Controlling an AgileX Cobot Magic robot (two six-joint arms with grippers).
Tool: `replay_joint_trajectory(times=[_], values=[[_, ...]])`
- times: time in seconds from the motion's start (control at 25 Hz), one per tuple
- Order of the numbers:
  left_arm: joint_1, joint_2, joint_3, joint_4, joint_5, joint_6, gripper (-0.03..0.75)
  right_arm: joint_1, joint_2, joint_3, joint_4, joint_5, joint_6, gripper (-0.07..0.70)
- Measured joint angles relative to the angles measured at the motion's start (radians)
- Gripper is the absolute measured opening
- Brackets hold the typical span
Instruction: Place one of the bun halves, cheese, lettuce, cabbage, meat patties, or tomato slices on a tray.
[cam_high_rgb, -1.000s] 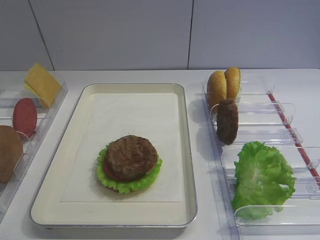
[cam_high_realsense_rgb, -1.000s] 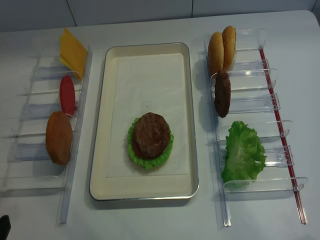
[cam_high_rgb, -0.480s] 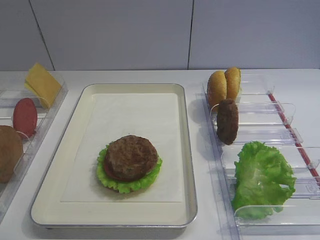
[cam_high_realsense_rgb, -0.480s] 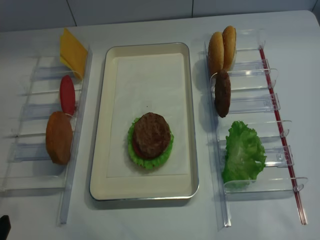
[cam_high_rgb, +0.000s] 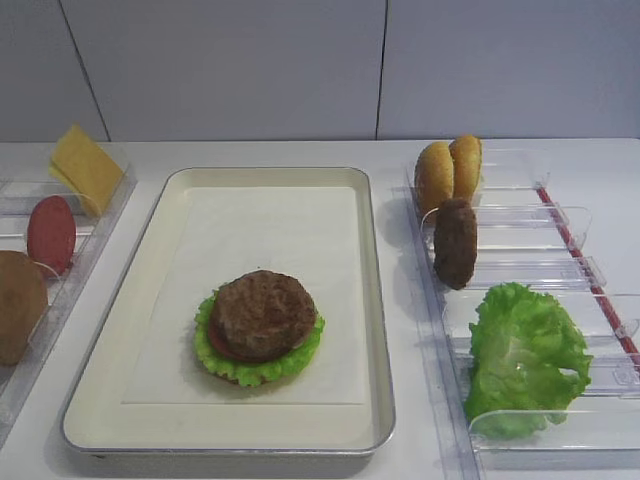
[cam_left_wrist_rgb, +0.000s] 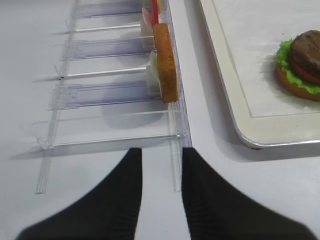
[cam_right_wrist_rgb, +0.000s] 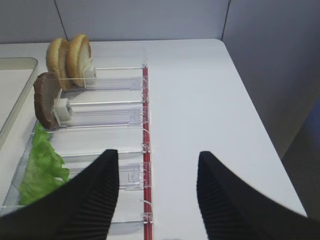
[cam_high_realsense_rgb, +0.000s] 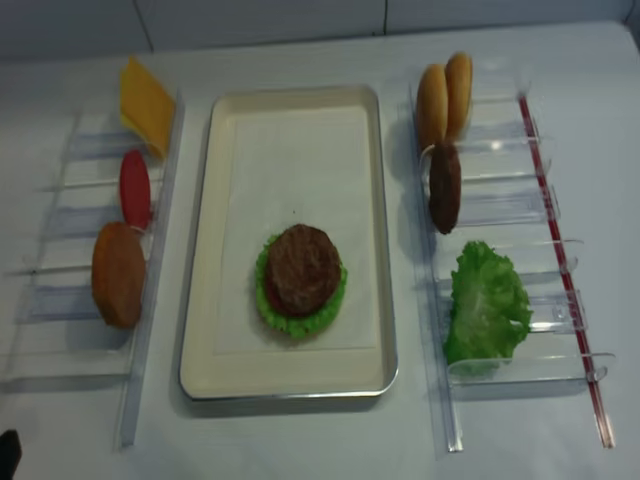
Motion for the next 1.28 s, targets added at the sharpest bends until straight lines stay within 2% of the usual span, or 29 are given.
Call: replay_joint_trajectory(times=[0.28,0.72,0.92,1.12,1.28], values=[[0.001,0.0,0.0,0.0,0.0,0.0,0.21,0.0,0.0,0.008,0.061,-0.019,-0.013,0.383],[0.001,0.0,0.0,0.0,0.0,0.0,0.21,0.0,0.0,0.008,0.036,-0.022,-0.019,0.383],[0.001,0.0,0.0,0.0,0.0,0.0,0.21,0.0,0.0,0.008,0.042,0.025,-0.019,0.383],[0.001,0.0,0.0,0.0,0.0,0.0,0.21,0.0,0.0,0.025,0.058,0.086,-0.071,0.383],[0.001,0.0,0.0,0.0,0.0,0.0,0.21,0.0,0.0,0.028,0.06,0.09,-0.079,0.383]])
